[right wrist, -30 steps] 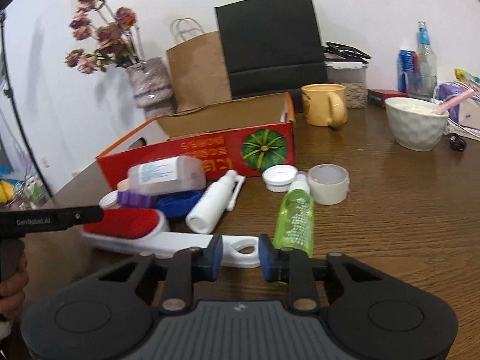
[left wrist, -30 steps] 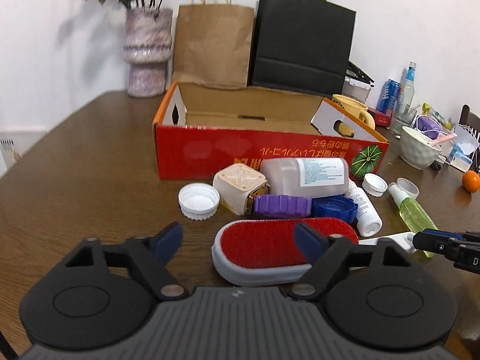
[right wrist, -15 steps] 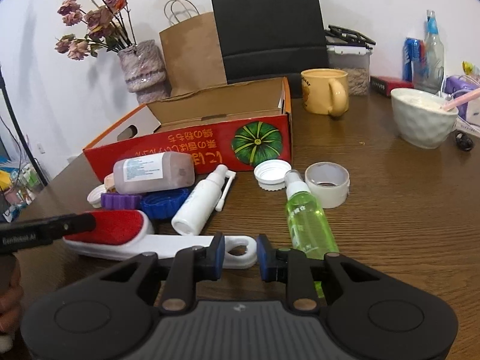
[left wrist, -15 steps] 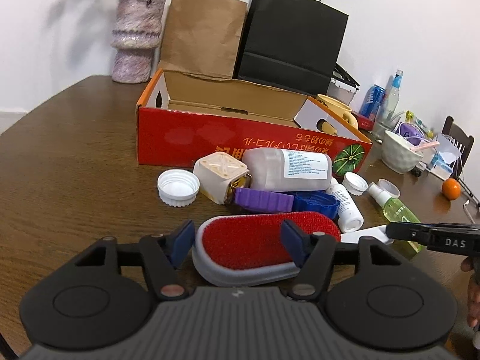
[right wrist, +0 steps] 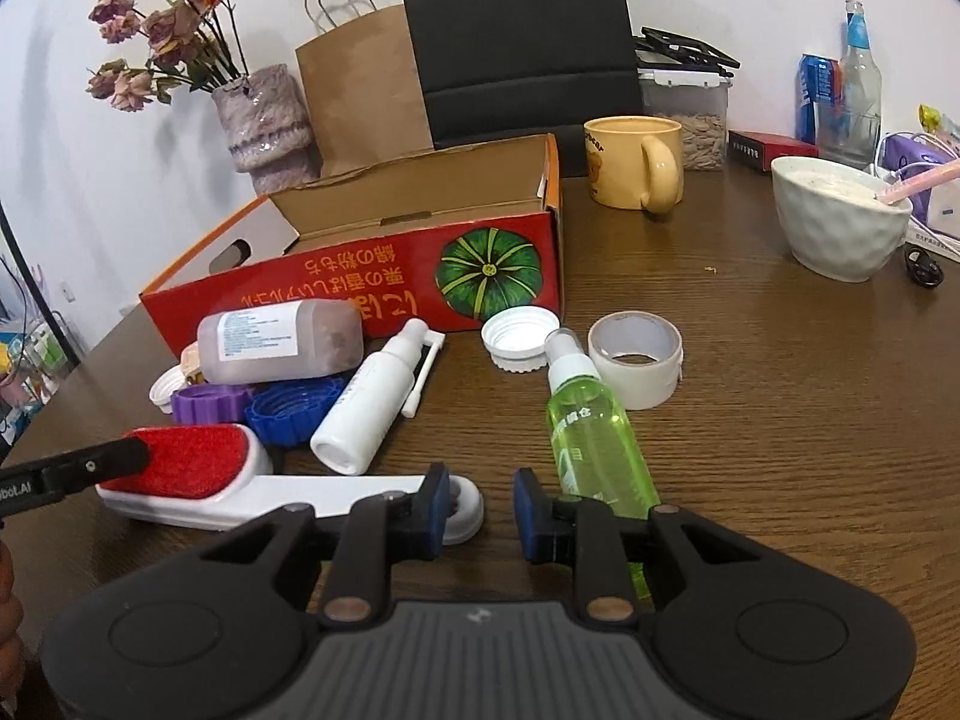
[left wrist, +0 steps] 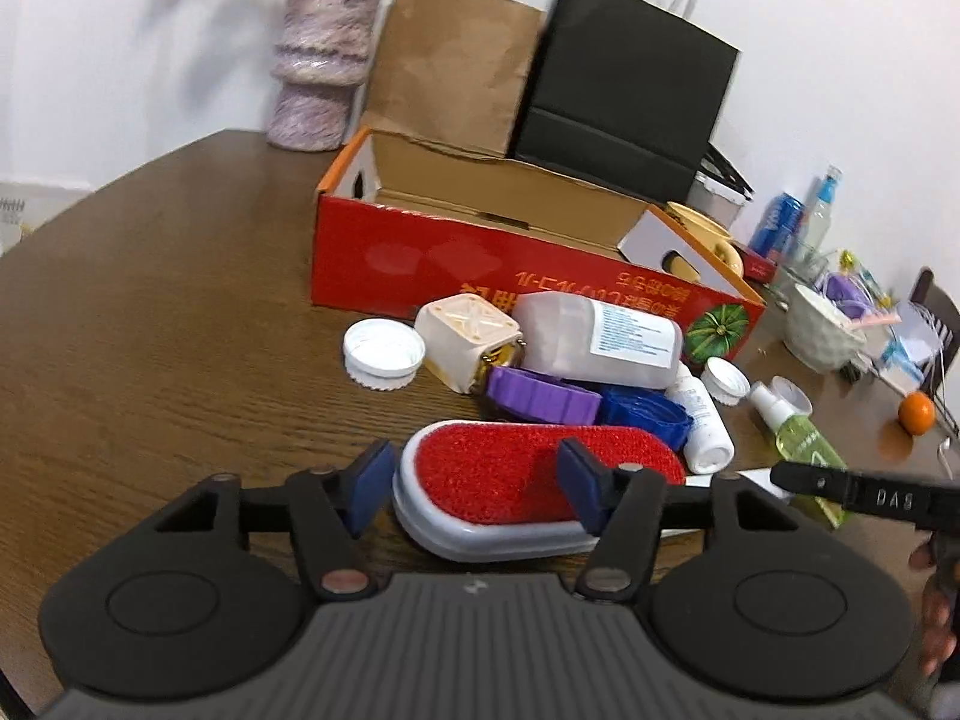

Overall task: Organize rigid objects
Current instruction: 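Lift the lint brush with the left gripper and carry it over the cardboard box, then open the left gripper to drop the lint brush into the box, then pull both grippers back from the box toward the loose caps, then grasp the purple cap with the left gripper while the right gripper grasps the blue cap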

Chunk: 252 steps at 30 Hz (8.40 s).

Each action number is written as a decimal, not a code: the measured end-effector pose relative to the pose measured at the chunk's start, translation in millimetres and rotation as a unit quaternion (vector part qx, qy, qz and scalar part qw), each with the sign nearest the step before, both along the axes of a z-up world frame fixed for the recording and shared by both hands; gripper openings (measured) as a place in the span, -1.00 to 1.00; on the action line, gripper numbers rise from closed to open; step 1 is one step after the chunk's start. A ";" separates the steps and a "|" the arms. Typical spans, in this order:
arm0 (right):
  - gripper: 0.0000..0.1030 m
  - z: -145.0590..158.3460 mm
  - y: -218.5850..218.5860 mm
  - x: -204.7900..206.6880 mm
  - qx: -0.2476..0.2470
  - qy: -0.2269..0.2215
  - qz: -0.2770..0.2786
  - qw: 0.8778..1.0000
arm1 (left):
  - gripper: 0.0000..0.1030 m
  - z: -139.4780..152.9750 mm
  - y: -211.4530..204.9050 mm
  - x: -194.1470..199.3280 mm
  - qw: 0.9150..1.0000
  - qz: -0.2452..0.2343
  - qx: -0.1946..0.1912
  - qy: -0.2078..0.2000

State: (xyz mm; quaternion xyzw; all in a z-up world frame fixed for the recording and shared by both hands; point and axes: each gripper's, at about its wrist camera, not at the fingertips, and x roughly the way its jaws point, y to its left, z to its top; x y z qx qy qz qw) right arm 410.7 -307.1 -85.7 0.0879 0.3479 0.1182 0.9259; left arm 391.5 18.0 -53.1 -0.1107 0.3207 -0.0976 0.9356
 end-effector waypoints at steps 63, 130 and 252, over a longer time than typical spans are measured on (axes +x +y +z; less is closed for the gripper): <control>-0.78 114.4 17.0 121.2 0.059 -0.152 -0.010 0.987 | -0.26 140.1 5.9 98.4 0.972 0.029 -0.005 -0.232; 0.61 150.3 44.4 -59.4 -0.074 -0.267 0.051 0.959 | 1.00 144.8 20.6 -116.2 0.961 0.069 0.089 -0.253; 0.03 23.6 95.2 -46.0 -0.069 -0.091 0.095 0.989 | 0.08 14.7 -15.9 -68.4 0.992 0.009 0.106 -0.073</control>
